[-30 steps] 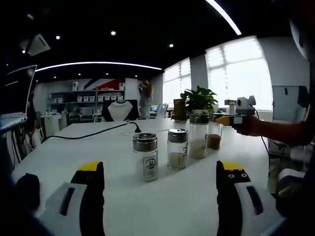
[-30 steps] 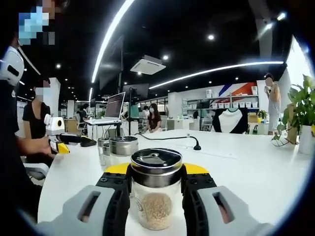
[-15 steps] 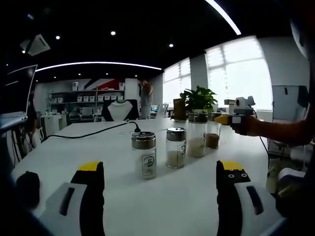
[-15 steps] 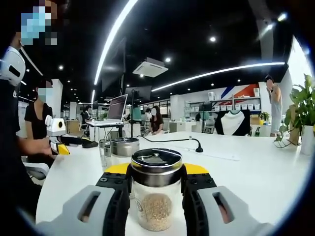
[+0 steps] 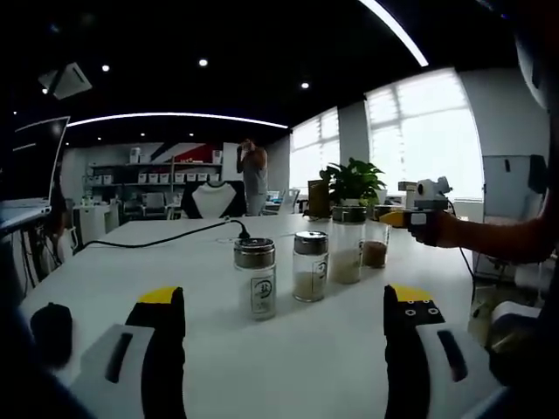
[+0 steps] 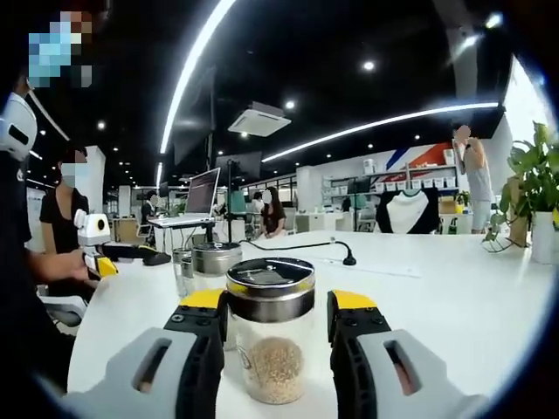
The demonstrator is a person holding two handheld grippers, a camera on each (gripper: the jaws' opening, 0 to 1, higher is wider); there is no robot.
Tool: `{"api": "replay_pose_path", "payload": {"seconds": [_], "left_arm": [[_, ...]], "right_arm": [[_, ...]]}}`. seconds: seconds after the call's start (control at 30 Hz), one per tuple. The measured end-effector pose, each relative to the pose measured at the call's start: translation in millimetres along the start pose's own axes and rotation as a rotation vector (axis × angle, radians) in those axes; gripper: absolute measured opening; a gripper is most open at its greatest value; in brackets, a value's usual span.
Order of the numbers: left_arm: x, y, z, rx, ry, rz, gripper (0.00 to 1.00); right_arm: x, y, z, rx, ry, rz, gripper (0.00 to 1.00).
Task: Rotate the seasoning bottle until the label or dispensing opening points toward the visible target arrow and the bottle remains upright within the marked orientation range
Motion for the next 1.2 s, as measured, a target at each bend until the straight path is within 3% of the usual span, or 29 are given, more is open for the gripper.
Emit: {"api": "replay_pose_path", "payload": {"seconds": [0.13,0.3,0.63,0.93,1.2], "left_arm": [[1,0.2,3.6,-0.003,-0.011,0.001,1.0],[2,1.4,4.7,0.0,-0.013,0.001,1.0],[-1,12.8,9.1,0.065,-0.029,-0.004,1.0],[-7,21.2,9.5,0.044,-0.007,-0.014,1.0],[-14,26.6,11.4,0.047,-0.005,-0.025,1.0]], "right_arm": [[-8,-3,-0.8,0.025,0.002,0.03,0.57],[-13,-15,1.9,-0.006,-0.036,0.067,0.63],[-25,-40,3.3,0.0,-0.014,0.141,0.76],[-48,-55,0.7,0.03,0.029,0.21,0.81],[-64,-73,8.7,0.048,0.065,0.258,0.82]]}}
Point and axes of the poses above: the point that each gripper's makers call its tool centre point, and the gripper's own axes: x roughly forward along the fingers, y roughly to its right, z roughly out of its underside, the point moved 3 cm from there along -x, roughly backward along the fingers, and after that the axes turned 8 degrees about -z, right-handed, at the moved point
